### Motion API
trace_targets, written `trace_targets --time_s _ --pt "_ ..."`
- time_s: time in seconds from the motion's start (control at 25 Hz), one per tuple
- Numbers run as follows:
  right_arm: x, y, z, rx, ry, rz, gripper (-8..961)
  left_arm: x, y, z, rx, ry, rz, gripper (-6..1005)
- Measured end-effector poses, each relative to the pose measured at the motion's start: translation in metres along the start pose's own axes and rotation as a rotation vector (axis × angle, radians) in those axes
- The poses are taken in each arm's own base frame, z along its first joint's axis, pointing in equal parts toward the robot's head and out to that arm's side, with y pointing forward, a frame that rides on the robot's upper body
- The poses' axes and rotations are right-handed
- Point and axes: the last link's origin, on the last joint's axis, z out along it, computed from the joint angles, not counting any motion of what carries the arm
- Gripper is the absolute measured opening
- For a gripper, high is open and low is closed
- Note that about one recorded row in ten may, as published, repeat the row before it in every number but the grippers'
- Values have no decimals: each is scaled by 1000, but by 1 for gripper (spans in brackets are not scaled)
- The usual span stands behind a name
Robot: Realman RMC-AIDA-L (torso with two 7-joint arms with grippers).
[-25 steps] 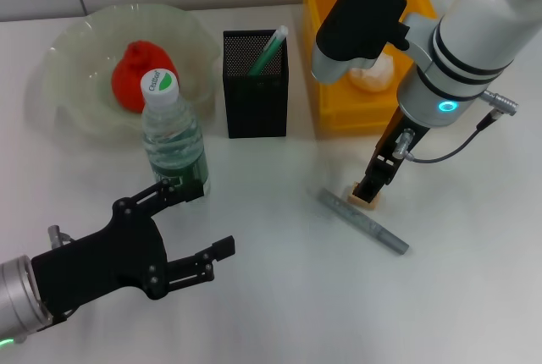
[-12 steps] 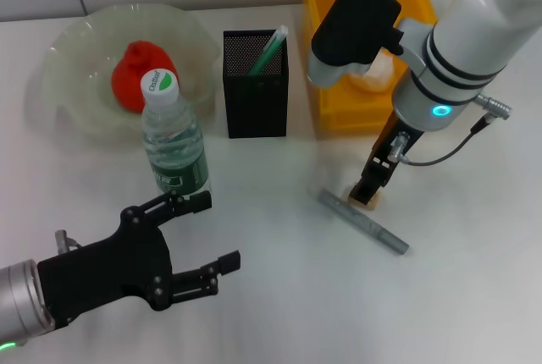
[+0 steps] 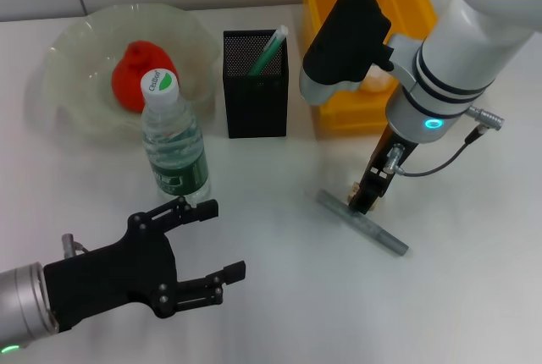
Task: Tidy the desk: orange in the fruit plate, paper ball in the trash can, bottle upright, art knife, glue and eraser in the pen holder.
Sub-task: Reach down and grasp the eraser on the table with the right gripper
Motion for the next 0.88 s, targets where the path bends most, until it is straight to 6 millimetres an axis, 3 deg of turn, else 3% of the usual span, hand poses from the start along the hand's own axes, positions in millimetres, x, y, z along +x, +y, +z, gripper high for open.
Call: trace_targets --time_s 0.48,0.64,0.88 --pt "-1 4 0 -28 -3 14 774 -2 2 1 -9 -3 -7 847" --pt "1 4 2 -32 3 16 555 -2 3 1 -9 -3 -7 847" --pt "2 3 3 -32 6 18 413 -2 3 2 -11 -2 -9 847"
